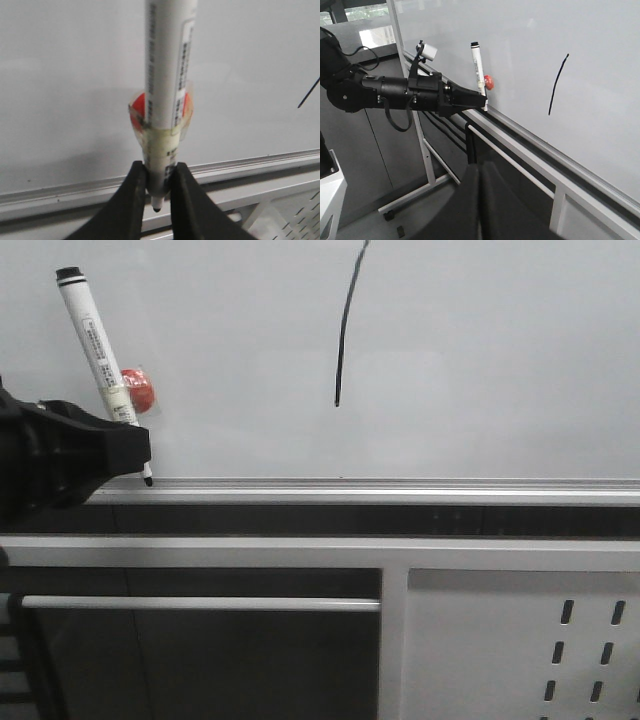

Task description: Write number 1 on whiteboard

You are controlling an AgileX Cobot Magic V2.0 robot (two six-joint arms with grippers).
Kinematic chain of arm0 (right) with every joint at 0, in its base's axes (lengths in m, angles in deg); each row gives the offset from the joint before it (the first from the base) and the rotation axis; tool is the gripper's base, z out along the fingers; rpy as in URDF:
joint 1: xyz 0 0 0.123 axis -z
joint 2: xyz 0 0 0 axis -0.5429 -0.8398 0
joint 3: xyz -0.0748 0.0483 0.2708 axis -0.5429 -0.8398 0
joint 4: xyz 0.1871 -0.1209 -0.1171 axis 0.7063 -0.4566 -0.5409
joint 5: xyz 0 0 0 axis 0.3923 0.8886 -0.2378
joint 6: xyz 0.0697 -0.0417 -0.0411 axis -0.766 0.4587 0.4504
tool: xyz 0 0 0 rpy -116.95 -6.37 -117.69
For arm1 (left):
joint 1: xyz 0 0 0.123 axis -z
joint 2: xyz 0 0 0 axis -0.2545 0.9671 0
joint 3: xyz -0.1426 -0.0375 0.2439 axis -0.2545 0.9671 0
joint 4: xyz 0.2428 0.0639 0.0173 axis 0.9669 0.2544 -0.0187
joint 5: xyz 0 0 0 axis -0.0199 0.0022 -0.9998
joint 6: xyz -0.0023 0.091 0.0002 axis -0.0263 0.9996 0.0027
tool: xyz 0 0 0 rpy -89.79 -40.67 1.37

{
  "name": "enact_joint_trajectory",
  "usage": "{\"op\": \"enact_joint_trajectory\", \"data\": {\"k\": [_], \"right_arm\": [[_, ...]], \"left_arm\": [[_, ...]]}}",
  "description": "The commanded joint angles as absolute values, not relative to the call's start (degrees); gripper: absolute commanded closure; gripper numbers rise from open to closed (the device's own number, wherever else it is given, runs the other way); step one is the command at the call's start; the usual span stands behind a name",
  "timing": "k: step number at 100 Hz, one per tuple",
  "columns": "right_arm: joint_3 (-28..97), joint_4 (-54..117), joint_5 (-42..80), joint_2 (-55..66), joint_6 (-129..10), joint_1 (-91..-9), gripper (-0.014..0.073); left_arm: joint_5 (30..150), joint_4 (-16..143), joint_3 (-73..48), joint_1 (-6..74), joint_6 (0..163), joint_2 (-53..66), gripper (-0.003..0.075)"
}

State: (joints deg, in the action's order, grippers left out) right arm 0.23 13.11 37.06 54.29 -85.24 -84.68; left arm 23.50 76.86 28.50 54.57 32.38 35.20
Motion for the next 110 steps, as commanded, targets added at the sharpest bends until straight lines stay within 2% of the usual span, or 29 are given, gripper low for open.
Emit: {"op": "enact_joint_trajectory", "data": {"k": [1, 24, 88, 110], "right_arm": [[1.4, 12.4, 33.0, 53.7, -85.1, -84.6, 0.0673], [1.4, 12.4, 33.0, 53.7, -85.1, -84.6, 0.0673], [1.4, 12.4, 33.0, 53.7, -85.1, -84.6, 0.0673], [1.4, 12.4, 33.0, 53.7, -85.1, -84.6, 0.0673]], "left_arm": [[21.7, 76.6, 27.0, 54.8, 35.3, 31.3, 0.0739], [30.1, 76.0, 25.2, 53.5, 39.8, 28.1, 0.0739], [32.8, 74.7, 21.8, 52.6, 42.1, 28.1, 0.0739], [38.3, 73.9, 20.1, 52.4, 42.1, 28.1, 0.0739]]}}
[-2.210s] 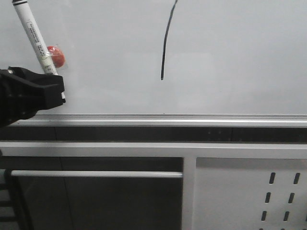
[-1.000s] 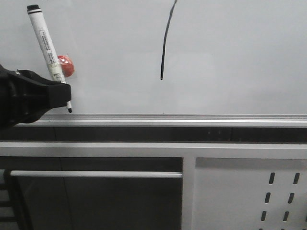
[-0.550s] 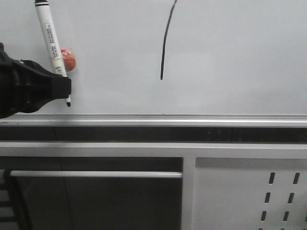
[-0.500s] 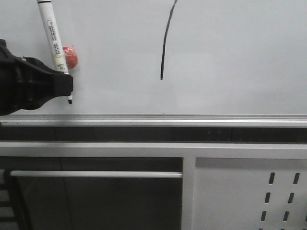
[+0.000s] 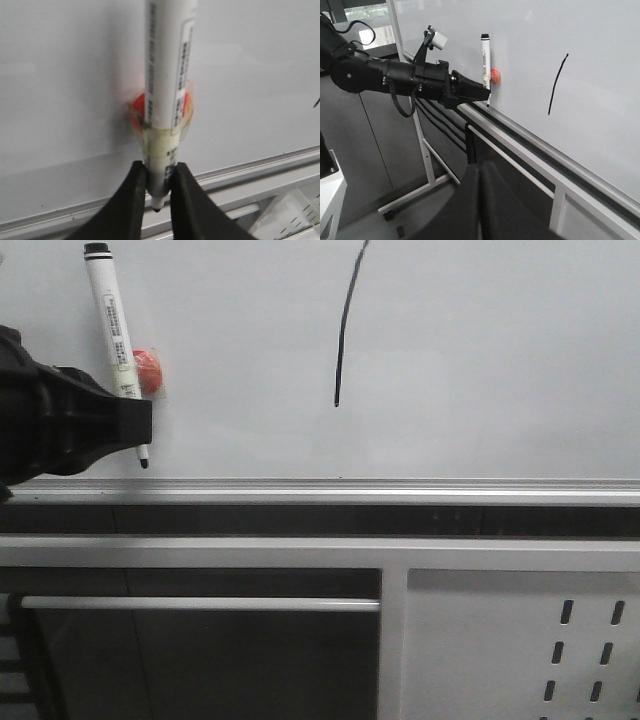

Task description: Write number 1 on whiteboard

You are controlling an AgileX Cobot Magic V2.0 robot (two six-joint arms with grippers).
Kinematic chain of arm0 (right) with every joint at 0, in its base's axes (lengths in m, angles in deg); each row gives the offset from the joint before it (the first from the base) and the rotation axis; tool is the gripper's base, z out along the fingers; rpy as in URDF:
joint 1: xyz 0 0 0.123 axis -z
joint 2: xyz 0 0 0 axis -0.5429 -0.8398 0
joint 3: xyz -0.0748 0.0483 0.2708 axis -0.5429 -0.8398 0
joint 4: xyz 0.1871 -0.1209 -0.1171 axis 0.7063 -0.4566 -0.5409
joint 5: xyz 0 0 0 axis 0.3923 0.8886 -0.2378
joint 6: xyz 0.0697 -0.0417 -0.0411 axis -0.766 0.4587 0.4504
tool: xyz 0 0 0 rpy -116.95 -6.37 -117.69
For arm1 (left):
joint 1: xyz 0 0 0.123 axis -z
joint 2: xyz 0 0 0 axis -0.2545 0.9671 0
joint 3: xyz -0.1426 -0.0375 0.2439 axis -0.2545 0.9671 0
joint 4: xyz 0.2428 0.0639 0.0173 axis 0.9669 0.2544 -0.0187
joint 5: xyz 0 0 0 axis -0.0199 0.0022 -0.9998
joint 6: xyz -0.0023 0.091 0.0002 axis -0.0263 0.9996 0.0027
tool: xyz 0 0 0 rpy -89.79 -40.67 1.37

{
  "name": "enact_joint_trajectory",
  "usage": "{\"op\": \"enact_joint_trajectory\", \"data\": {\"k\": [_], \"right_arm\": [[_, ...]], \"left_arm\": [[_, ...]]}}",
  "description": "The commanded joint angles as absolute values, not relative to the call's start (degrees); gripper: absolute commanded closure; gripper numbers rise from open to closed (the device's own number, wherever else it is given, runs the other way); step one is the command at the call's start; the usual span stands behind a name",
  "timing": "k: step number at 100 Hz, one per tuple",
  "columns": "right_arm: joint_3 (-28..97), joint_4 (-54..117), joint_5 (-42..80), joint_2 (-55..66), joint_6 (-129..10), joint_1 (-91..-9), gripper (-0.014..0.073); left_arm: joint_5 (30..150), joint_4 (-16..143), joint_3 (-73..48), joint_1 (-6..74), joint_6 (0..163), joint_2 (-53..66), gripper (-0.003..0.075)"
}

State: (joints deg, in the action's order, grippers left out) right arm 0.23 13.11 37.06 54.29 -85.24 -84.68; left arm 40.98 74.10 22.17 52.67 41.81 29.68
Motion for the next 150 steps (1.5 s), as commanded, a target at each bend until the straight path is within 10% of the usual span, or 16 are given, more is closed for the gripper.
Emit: {"op": "enact_joint_trajectory", "data": {"k": [1, 75, 85, 109, 150], "right_arm": [[1.4, 12.4, 33.0, 53.7, -85.1, -84.6, 0.0673], [1.4, 12.4, 33.0, 53.7, -85.1, -84.6, 0.0673], [1.4, 12.4, 33.0, 53.7, -85.1, -84.6, 0.0673], [1.4, 12.4, 33.0, 53.7, -85.1, -84.6, 0.0673], [1.4, 12.4, 33.0, 53.7, -85.1, -84.6, 0.0673]], "left_arm": [[38.3, 73.9, 20.1, 52.4, 42.1, 28.1, 0.0739], [38.2, 73.7, 18.6, 52.4, 42.2, 28.1, 0.0730], [38.2, 73.9, 18.6, 52.4, 44.6, 28.1, 0.0637], [34.2, 73.1, 19.6, 52.4, 46.8, 28.0, 0.0148], [33.4, 69.1, 25.5, 54.5, 47.6, 18.9, 0.0133]]}}
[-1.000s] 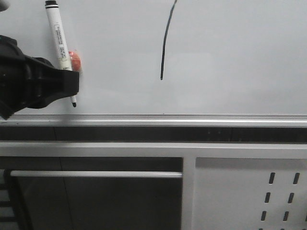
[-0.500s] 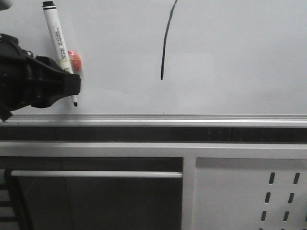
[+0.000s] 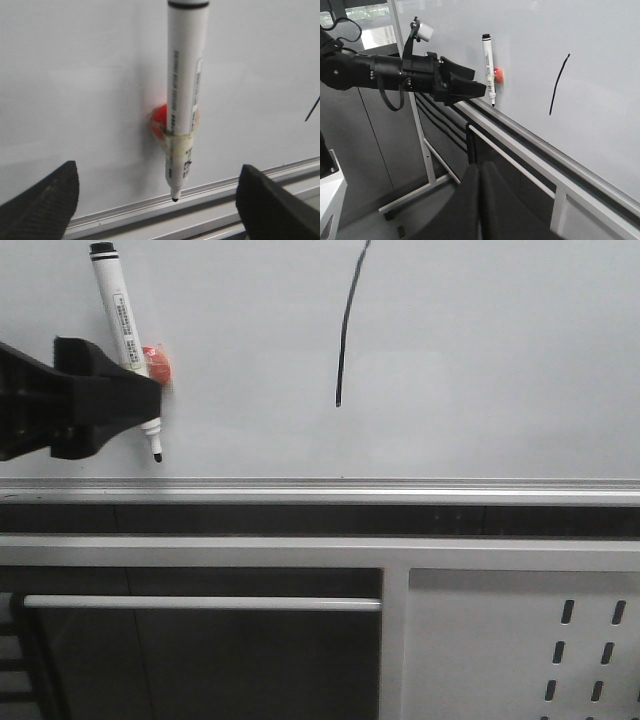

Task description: Write number 1 on whiteboard

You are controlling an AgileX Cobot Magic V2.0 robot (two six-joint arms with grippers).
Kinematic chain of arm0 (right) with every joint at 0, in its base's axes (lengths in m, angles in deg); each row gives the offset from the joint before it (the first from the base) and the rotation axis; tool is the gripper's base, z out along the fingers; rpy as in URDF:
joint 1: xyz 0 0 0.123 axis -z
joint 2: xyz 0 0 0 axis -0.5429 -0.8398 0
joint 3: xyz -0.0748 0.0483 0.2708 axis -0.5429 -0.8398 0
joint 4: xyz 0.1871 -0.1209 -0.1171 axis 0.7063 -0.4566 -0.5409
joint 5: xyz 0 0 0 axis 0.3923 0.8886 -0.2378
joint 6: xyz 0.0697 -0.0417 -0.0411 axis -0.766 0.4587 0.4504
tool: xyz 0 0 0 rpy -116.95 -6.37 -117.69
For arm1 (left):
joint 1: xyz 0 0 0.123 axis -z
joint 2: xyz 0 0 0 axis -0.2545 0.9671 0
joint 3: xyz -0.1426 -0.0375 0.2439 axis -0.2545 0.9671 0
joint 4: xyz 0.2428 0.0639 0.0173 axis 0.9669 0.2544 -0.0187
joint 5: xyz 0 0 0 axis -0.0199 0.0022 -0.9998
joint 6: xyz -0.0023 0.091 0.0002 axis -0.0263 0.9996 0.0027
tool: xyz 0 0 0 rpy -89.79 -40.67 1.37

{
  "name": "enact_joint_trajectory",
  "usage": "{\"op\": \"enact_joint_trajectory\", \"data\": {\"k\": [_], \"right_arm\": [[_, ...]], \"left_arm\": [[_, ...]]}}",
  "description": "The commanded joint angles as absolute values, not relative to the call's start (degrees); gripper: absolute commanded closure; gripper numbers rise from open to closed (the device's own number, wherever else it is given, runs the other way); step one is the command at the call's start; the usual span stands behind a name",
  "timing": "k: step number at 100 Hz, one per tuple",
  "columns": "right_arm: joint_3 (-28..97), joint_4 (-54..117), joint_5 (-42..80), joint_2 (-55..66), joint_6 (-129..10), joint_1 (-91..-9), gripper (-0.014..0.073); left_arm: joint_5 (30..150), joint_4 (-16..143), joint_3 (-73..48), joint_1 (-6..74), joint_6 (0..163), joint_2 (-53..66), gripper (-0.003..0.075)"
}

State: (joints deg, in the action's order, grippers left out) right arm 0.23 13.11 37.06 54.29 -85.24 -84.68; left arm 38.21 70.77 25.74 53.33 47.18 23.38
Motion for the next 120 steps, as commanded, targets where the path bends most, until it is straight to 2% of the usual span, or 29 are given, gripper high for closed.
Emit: {"op": "enact_joint_trajectory", "data": {"k": [1, 21, 31, 45, 61, 87, 120], "right_arm": [[1.4, 12.4, 33.0, 53.7, -85.1, -84.6, 0.0673], [1.4, 12.4, 33.0, 53.7, -85.1, -84.6, 0.0673], [1.4, 12.4, 33.0, 53.7, -85.1, -84.6, 0.0673], [1.4, 12.4, 33.0, 53.7, -85.1, -84.6, 0.0673], [1.4, 12.4, 33.0, 53.7, -85.1, -84.6, 0.0673], [1.4, 12.4, 33.0, 53.7, -85.1, -84.6, 0.0673], [1.4, 12.4, 33.0, 53.7, -85.1, -84.6, 0.0673]], "left_arm": [[33.4, 68.7, 25.8, 54.7, 47.6, 18.6, 0.0133], [34.8, 64.3, 29.2, 56.7, 52.1, 10.2, 0.0138], [35.1, 64.1, 31.4, 56.7, 52.4, 6.3, 0.0201], [35.2, 64.1, 34.8, 56.7, 52.9, 0.1, 0.0408], [35.2, 64.0, 38.3, 56.4, 53.2, -7.1, 0.0736], [35.2, 63.9, 42.2, 56.3, 53.4, -15.7, 0.0739], [35.2, 63.9, 44.5, 56.3, 53.4, -16.7, 0.0739]]}}
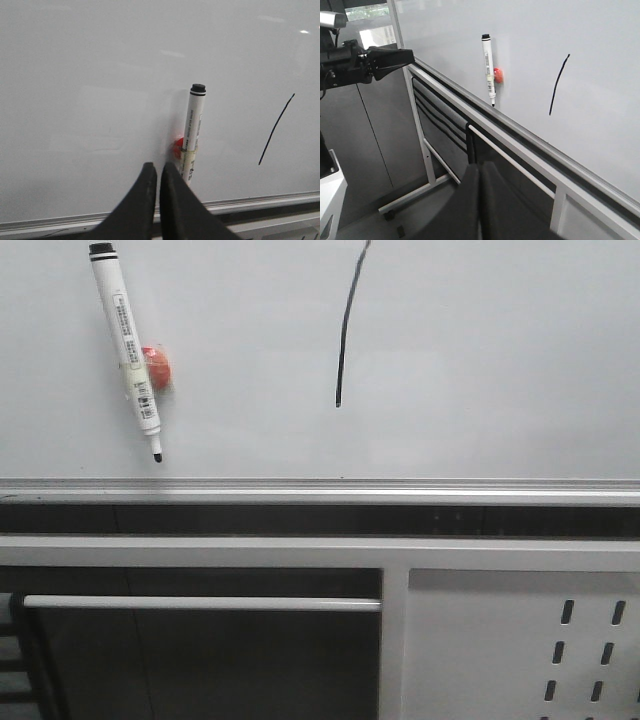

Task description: Write number 1 on whiteboard

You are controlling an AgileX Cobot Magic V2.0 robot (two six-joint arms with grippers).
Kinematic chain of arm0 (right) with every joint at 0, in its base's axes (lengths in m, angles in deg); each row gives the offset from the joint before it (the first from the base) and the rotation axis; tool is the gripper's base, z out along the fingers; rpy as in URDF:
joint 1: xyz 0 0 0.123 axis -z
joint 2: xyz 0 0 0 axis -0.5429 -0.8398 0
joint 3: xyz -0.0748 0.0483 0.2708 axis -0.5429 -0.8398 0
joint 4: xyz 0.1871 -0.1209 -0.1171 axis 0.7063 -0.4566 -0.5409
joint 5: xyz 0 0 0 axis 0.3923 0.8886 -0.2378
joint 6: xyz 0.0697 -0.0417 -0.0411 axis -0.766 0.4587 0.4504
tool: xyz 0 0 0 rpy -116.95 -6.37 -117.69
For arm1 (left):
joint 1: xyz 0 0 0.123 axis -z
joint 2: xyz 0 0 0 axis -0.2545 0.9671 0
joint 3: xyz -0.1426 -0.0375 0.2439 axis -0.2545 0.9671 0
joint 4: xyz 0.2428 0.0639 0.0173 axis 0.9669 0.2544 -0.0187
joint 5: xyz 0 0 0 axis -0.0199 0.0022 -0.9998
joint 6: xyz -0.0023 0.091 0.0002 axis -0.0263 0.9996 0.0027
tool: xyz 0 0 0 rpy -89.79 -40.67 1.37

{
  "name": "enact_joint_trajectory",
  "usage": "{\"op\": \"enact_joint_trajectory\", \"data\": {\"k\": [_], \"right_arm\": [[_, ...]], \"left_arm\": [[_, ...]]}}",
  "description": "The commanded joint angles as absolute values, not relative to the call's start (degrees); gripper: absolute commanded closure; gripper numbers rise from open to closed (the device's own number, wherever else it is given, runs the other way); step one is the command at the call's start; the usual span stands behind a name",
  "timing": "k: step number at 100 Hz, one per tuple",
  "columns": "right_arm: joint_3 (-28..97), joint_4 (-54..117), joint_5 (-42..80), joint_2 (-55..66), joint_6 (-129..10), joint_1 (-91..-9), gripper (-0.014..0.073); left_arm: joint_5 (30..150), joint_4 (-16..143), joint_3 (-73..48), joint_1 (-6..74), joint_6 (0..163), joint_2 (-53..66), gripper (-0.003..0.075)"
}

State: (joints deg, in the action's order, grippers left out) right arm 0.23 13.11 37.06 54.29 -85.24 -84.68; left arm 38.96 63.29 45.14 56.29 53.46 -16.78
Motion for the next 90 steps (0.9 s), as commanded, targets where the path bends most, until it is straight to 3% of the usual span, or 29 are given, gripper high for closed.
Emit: {"op": "enact_joint_trajectory", "data": {"k": [1, 23, 55, 90], "right_arm": [[1.4, 12.4, 33.0, 53.7, -85.1, -84.6, 0.0673], [1.4, 12.4, 33.0, 53.7, -85.1, -84.6, 0.0673], [1.4, 12.4, 33.0, 53.7, -85.1, -84.6, 0.0673], [1.4, 12.4, 33.0, 53.7, -85.1, -84.6, 0.0673]], "left_arm": [[35.2, 63.9, 44.6, 56.3, 53.4, -16.7, 0.0739], [37.5, 64.6, 45.4, 55.5, 53.4, -19.7, 0.0739], [71.6, 72.4, 45.4, 32.7, 53.4, -44.3, 0.0739], [87.5, 75.4, 46.6, 21.0, 53.4, -52.9, 0.0739]]}}
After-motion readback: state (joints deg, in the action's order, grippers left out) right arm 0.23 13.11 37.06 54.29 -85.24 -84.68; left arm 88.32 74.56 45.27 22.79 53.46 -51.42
